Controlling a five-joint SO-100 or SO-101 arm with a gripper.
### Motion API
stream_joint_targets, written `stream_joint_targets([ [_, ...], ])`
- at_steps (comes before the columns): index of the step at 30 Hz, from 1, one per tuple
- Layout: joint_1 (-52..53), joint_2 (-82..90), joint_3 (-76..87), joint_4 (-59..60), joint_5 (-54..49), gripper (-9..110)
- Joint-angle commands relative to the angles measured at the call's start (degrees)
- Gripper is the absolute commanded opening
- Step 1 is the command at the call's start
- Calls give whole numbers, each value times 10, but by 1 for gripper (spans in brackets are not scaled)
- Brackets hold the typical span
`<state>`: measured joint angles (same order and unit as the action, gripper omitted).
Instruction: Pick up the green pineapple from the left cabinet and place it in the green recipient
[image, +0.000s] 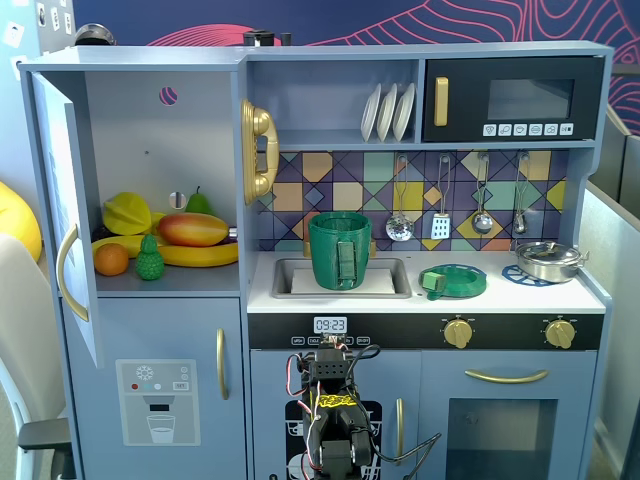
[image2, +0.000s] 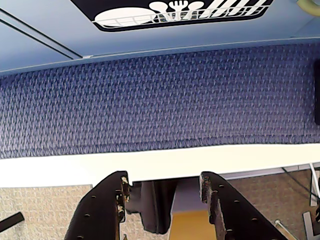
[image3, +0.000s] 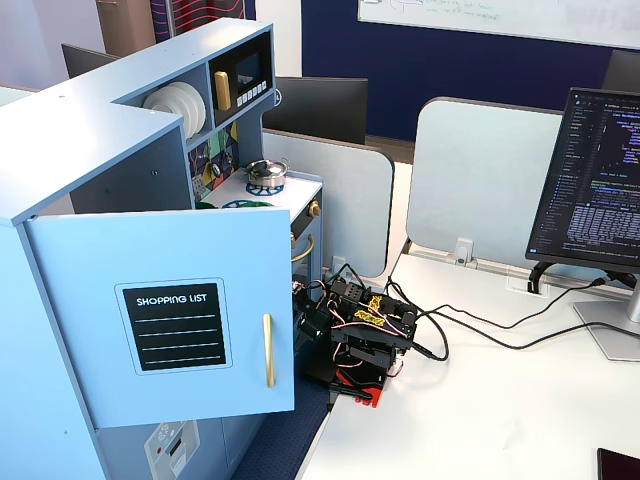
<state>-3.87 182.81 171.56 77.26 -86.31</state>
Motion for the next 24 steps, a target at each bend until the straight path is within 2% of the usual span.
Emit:
stream_joint_targets([
  [1,-63,-8,2,101,20,0],
  [12,-67,-8,2,71,-36,2],
  [15,-74,-8,1,67,-26,9],
  [20,-88,-9,1,-75,112,15],
  [22,-112,-9,1,-137,71,16],
  [24,-157,-10,1,-219,54,8],
])
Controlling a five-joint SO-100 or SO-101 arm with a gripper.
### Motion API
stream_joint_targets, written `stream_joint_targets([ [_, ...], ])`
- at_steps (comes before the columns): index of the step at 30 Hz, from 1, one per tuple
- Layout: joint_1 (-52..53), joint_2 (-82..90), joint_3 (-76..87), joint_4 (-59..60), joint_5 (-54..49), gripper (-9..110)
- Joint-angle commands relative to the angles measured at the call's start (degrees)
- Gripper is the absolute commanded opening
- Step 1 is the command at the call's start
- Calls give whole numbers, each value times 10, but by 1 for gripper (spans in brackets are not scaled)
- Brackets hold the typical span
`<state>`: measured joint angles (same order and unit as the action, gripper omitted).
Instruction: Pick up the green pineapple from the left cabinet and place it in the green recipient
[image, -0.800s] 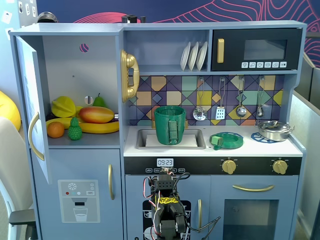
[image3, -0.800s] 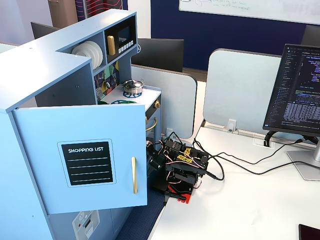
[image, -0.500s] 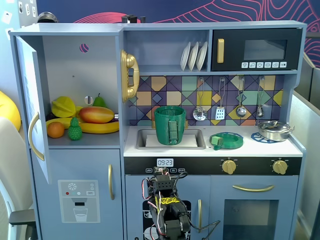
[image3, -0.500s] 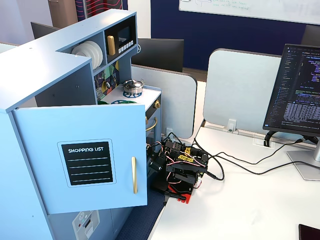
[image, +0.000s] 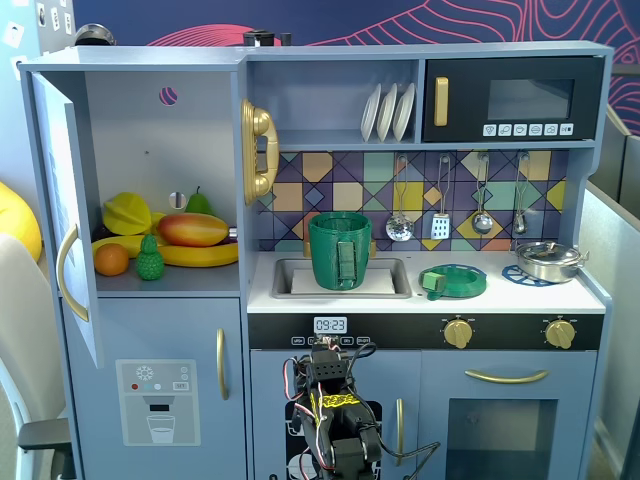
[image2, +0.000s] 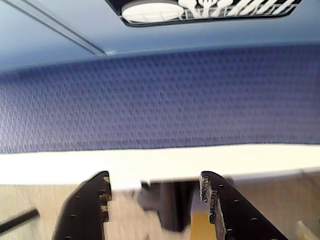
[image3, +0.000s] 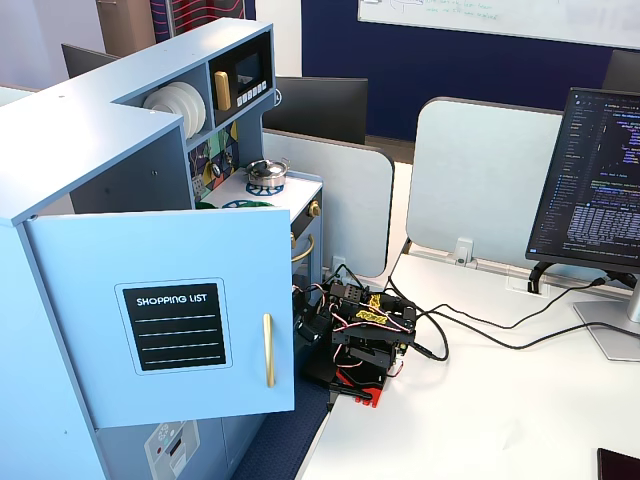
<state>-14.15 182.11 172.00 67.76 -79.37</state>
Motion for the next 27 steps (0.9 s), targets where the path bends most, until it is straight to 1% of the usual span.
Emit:
stream_joint_targets([
  [1,-72,-11,-4,-172,-12,8],
  [3,-100,-45,-4,-286,-13,17],
  [7,-172,-117,-4,-512,-26,22],
  [9,-204,-130,-11,-590,-23,25],
  [12,-248,-164,-56,-668,-29,27],
  [17,-305,-213,-133,-735,-43,32],
  [21,-335,-234,-186,-758,-53,34],
  [27,-348,-283,-276,-770,-73,37],
])
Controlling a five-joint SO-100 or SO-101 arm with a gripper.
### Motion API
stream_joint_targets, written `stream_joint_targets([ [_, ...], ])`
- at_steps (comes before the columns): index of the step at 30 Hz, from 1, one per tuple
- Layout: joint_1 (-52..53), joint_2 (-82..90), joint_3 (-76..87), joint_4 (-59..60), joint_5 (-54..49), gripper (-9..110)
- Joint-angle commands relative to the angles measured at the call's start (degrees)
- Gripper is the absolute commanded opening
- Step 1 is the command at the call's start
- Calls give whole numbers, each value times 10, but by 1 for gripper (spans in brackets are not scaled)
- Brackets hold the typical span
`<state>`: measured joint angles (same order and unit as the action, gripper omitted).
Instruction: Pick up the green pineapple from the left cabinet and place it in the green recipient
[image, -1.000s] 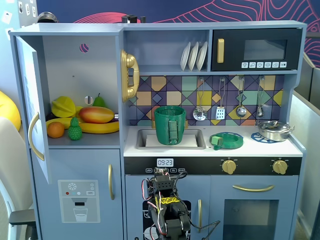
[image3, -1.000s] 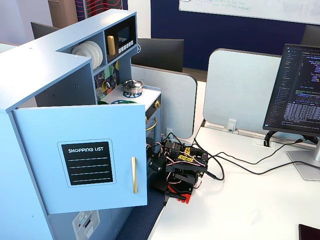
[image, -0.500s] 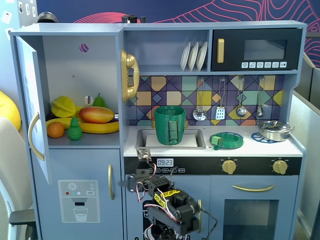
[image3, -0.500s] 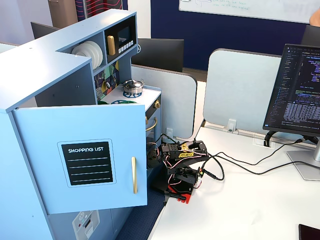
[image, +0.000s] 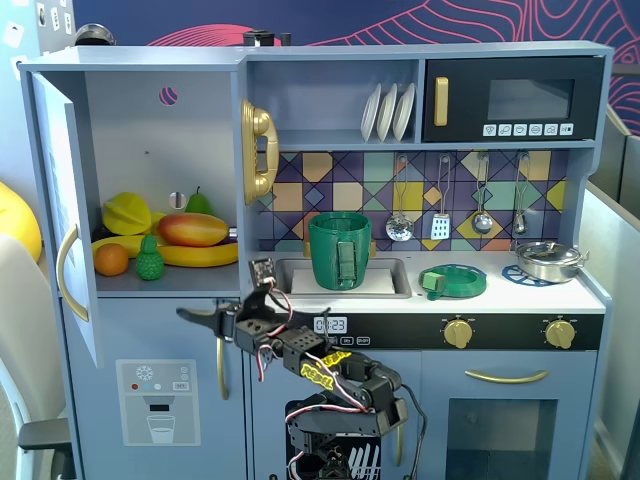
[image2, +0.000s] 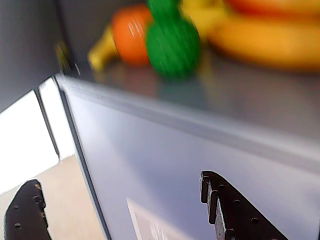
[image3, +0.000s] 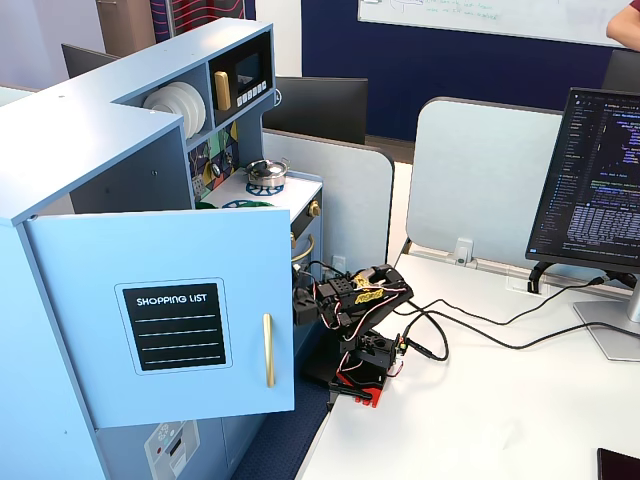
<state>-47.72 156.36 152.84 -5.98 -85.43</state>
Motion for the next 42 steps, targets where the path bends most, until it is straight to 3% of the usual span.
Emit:
stream_joint_targets([
  [1,-11,-38,-99,-33,-18,38],
  [7,25,-126,-191,-13,-67,47],
  [16,31,-257,-315,16,-124,48],
  [42,44,-555,-544,-15,-120,50],
])
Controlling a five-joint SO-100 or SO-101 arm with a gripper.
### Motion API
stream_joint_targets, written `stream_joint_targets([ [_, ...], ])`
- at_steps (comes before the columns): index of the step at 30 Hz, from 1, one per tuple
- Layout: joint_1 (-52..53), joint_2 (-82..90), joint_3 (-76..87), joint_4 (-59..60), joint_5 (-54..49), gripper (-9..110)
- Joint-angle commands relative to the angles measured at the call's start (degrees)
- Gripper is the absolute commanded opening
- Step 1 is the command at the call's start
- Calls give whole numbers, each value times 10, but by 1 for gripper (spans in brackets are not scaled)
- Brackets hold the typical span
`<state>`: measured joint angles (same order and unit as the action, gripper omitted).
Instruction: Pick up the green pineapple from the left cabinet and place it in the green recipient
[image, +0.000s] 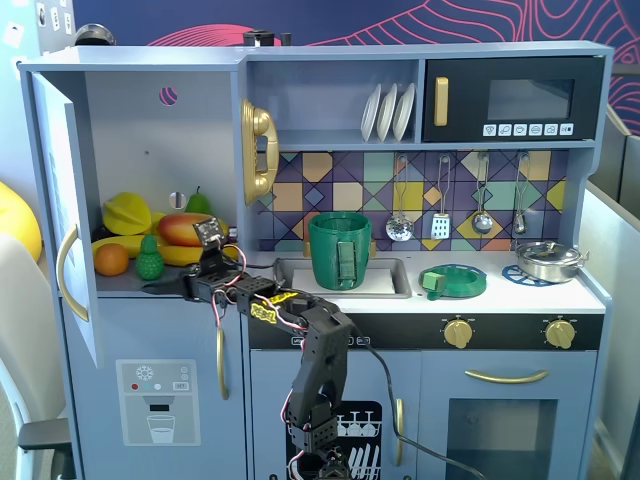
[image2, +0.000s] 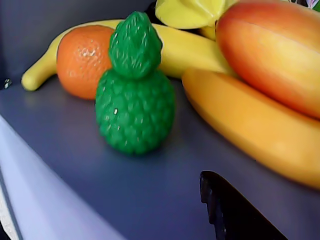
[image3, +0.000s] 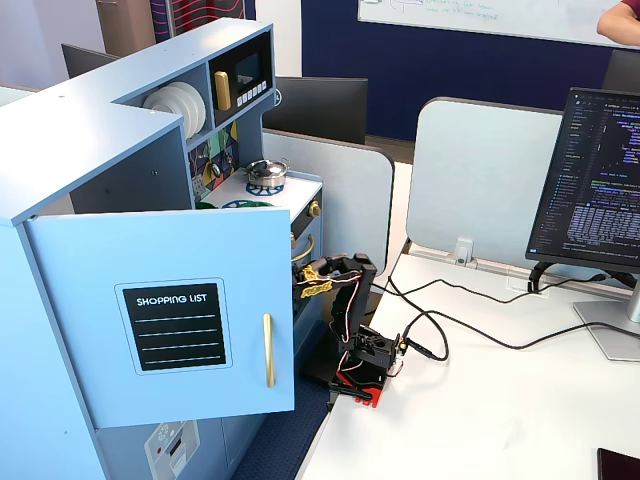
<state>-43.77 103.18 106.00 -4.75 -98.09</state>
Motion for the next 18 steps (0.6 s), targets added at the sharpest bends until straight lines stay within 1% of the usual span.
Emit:
stream_joint_targets([
  [1,4,-34,-88,-29,6,50],
  [18,3,-161,-220,-47,-4,49],
])
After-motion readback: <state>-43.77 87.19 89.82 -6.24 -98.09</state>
